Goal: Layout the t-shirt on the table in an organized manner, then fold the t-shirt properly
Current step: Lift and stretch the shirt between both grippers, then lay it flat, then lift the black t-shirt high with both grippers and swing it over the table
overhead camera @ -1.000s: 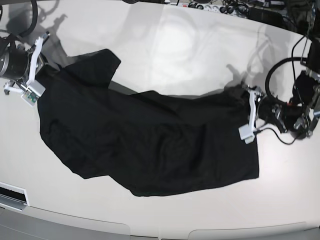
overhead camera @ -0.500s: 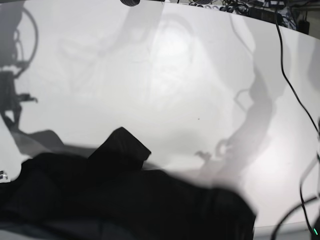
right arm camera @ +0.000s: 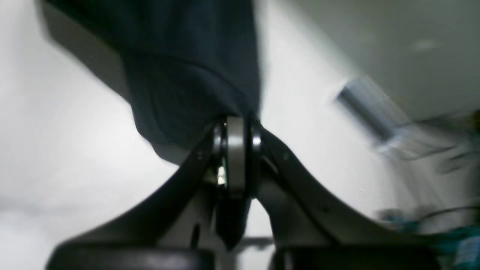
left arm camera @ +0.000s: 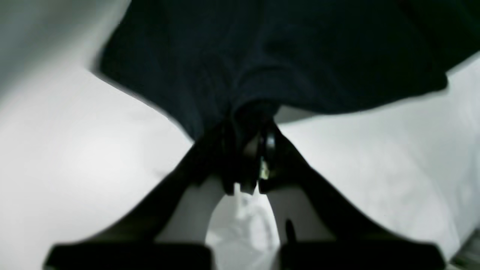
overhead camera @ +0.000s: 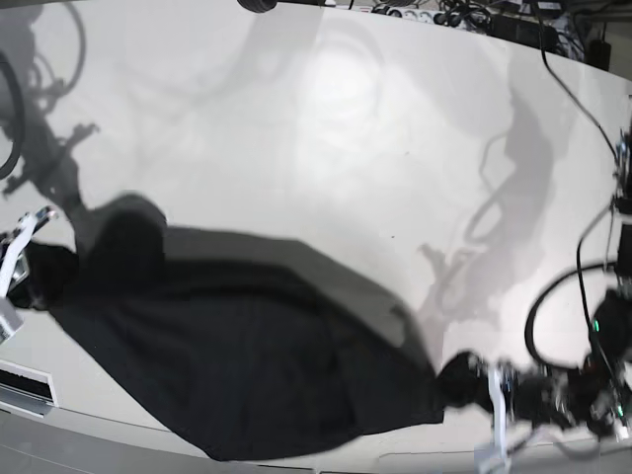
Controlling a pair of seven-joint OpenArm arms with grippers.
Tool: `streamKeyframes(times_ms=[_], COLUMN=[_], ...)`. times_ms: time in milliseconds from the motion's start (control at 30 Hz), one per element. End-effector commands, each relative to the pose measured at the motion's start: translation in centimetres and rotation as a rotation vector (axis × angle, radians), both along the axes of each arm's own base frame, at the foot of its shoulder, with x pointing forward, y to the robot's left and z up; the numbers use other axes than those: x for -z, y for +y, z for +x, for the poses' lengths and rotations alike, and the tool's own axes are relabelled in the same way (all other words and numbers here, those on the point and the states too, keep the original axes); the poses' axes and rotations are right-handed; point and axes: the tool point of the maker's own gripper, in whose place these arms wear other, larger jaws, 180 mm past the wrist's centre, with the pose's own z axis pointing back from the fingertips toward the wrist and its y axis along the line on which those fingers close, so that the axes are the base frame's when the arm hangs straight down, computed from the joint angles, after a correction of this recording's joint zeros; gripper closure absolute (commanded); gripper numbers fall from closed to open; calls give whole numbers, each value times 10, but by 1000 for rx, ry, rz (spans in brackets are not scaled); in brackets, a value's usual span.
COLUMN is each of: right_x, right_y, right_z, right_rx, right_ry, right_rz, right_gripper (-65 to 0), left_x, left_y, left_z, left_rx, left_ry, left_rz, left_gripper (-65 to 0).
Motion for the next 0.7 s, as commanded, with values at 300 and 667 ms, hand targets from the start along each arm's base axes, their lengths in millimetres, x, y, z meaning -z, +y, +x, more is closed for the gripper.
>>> streamKeyframes(times_ms=[300,667], right_x=[97,126], right_y=[21,45], right_z=[-81,-156], right_rx=[-30,-77], right_ry=[332,584], right_rz=[97,228], right_gripper=[0,0], left_x=[135,160], left_y=[30,70], left_z=[-125,-184], left_rx=[13,-26], left_ry=[352,502], left_rz=[43,61], left_gripper=[0,0])
